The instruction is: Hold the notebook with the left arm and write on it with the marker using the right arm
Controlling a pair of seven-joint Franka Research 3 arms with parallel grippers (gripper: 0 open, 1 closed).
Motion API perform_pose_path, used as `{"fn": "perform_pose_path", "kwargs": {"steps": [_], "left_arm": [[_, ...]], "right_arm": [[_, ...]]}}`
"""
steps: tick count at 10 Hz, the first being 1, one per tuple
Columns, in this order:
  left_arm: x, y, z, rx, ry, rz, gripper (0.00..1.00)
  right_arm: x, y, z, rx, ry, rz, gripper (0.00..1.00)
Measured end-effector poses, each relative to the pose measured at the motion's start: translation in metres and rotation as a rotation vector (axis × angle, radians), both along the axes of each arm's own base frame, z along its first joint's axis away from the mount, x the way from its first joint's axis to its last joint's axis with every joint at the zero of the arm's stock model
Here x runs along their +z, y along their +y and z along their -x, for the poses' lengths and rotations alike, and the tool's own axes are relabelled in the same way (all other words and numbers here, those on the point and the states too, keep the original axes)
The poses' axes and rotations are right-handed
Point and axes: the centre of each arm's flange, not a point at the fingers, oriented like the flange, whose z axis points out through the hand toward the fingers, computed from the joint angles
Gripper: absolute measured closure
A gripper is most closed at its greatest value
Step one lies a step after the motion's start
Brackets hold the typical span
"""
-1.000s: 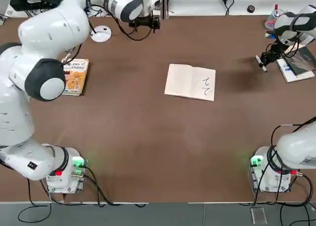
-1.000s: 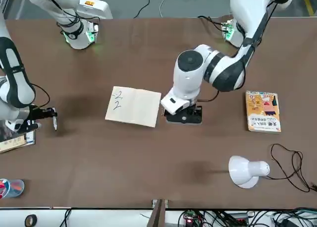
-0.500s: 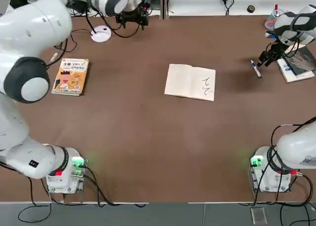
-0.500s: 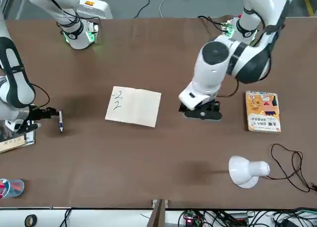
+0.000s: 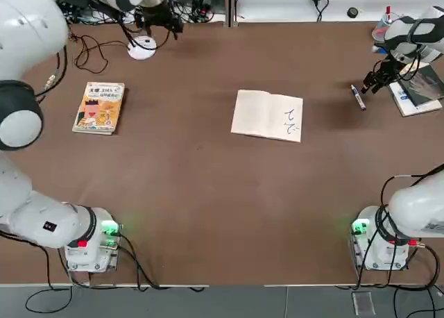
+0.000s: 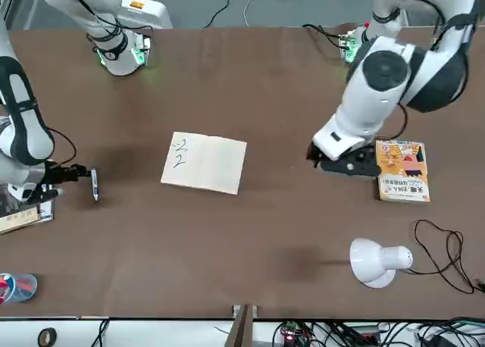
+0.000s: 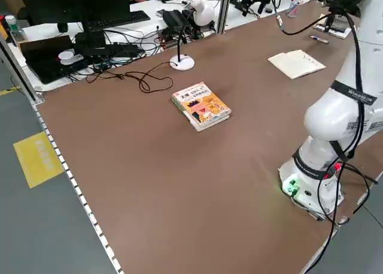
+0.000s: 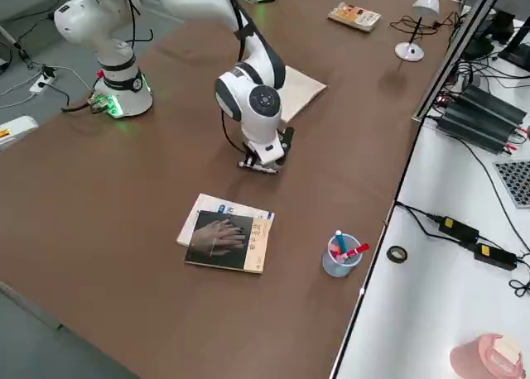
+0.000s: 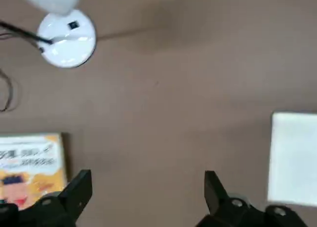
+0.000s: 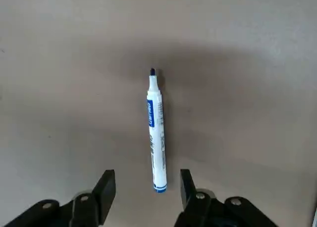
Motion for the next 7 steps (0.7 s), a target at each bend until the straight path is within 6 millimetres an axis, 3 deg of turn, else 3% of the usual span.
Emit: {"fn": "perform_pose_path", "kwargs": {"steps": [2,4,7], "left_arm": [[0.023,0.017,0.009,0.002,0.015,-0.016,0.00],[0.043,0.040,0.017,-0.018,0.016,-0.021,0.00],[0.057,0.088,0.025,-0.048,0.026,-0.029,0.00]], "right_arm": [[0.026,0.021,-0.018,0.006,-0.051,0.015,0.39],[0.064,0.048,-0.035,-0.042,-0.092,0.067,0.38],[0.128,0.095,-0.046,-0.142,-0.117,0.184,0.17]]}}
